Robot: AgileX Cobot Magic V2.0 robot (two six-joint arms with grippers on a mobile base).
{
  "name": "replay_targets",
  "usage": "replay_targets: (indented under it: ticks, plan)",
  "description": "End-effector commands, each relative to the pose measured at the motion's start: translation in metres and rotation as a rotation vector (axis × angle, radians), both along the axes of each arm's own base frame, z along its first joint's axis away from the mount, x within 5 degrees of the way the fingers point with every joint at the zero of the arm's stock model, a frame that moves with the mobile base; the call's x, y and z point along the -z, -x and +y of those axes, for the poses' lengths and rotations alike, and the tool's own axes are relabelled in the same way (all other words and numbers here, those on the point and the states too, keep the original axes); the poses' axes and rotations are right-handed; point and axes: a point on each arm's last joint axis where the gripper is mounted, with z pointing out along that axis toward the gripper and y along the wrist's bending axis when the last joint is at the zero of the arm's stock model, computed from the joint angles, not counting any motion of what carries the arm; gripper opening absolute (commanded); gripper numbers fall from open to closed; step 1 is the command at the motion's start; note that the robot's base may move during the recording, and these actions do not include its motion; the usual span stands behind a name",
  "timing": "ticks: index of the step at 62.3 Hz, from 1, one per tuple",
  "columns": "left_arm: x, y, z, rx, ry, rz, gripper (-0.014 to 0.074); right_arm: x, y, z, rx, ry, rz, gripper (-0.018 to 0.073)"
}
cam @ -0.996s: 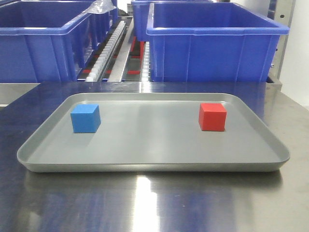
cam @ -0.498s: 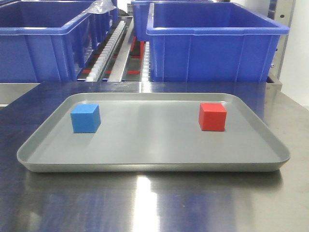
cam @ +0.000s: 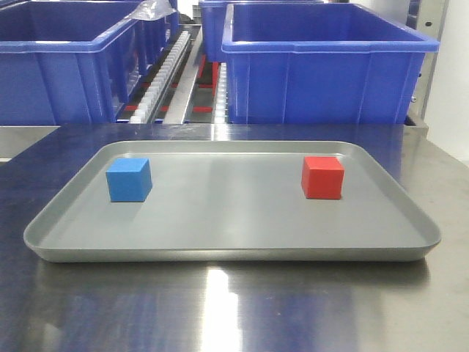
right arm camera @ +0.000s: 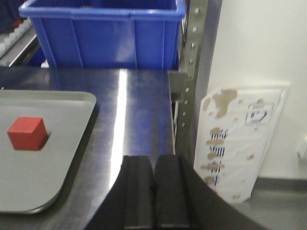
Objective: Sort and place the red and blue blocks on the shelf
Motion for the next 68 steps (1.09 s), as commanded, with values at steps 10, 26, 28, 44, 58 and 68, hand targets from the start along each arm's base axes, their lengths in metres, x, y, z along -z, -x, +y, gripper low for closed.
replay_targets:
  ticks: [10,26,28,44,58,68]
  plan:
    - [-0.001,0.001,0.001,-0.004,0.015,-0.082,0.0125,-0.047,-0.036,0.006,-0.024,-0.115,0.093,0.0054]
    - [-0.001,0.001,0.001,-0.004,0.015,-0.082,0.0125,-0.050,-0.084,0.015,-0.052,-0.201,0.381,0.0054]
    - [-0.001,0.001,0.001,-0.004,0.015,-0.082,0.0125,-0.052,-0.089,0.018,-0.068,-0.197,0.430,0.0054]
    - [-0.001,0.001,0.001,-0.004,0.015,-0.081,0.0125,-0.064,-0.135,0.049,-0.189,-0.159,0.684,0.0054]
    - [-0.001,0.001,0.001,-0.004,0.015,-0.081,0.0125,-0.048,-0.171,0.080,-0.214,-0.166,0.875,0.0091]
    - [-0.001,0.001,0.001,-0.004,0.015,-0.081,0.0125,-0.046,-0.192,0.099,-0.253,-0.113,0.921,0.0293]
